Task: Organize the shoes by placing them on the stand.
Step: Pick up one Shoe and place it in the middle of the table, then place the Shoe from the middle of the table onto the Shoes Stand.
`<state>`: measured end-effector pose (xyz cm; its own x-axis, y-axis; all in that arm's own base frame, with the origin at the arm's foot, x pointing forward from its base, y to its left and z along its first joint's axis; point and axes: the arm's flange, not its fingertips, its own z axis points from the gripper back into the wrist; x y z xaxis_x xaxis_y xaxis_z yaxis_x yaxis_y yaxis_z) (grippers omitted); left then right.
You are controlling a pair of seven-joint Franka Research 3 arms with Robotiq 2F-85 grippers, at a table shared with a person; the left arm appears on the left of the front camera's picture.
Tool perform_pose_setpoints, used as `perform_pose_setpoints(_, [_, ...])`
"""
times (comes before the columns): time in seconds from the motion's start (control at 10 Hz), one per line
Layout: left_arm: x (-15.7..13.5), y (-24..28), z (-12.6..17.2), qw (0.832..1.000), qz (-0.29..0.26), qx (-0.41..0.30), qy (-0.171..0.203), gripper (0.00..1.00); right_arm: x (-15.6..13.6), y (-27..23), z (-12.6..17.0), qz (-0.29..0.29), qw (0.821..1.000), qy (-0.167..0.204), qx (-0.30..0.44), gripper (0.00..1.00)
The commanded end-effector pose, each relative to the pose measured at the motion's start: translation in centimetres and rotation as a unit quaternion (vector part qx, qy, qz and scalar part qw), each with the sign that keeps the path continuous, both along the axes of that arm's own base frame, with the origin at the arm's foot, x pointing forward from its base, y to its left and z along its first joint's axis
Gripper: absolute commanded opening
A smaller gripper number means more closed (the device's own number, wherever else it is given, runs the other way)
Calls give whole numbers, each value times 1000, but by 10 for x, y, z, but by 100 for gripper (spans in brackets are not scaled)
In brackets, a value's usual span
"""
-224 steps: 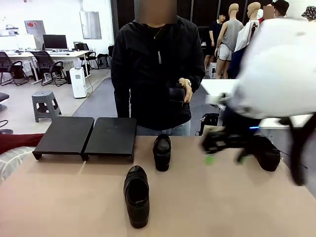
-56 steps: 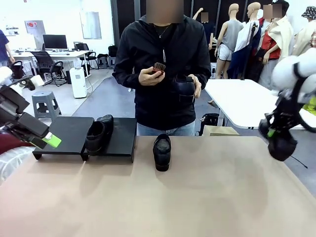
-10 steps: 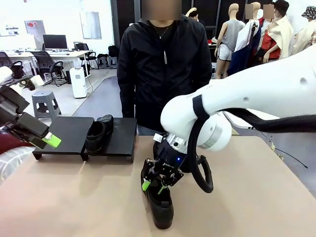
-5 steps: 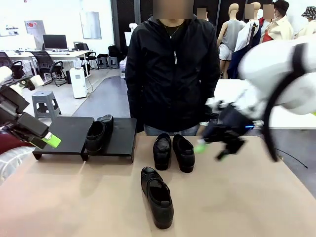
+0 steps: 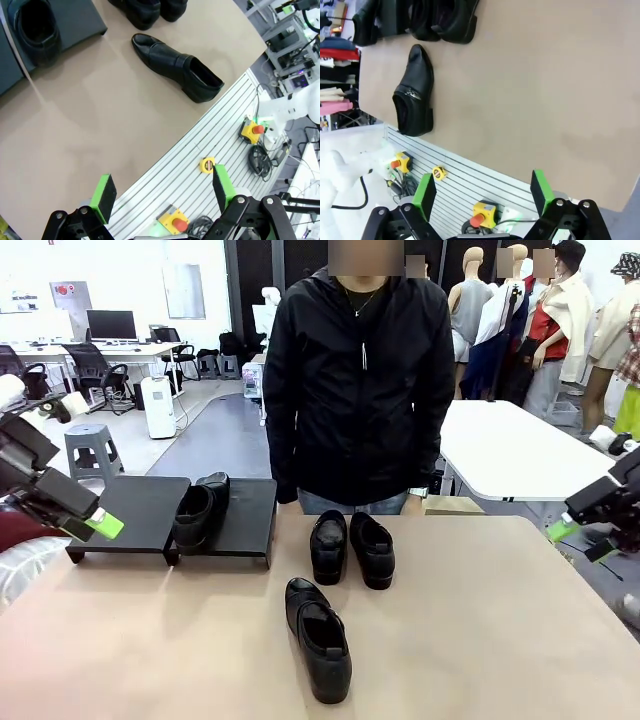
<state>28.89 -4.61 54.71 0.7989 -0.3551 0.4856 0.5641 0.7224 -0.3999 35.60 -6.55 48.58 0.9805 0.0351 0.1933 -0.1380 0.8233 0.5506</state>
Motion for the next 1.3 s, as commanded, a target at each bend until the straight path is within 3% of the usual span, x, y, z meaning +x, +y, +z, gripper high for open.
perform_pose_setpoints(0.0, [1,0,1,1000,-5,-11,1,100,16,20,-18,17,999,-7,-29,100])
perform_pose_setpoints(0.1, [1,0,1,1000,-5,-11,1,100,0,0,0,0,1000,0,0,100])
perform_pose_setpoints(1.2, [0,0,0,1000,0,0,0,100,0,0,0,0,1000,0,0,100])
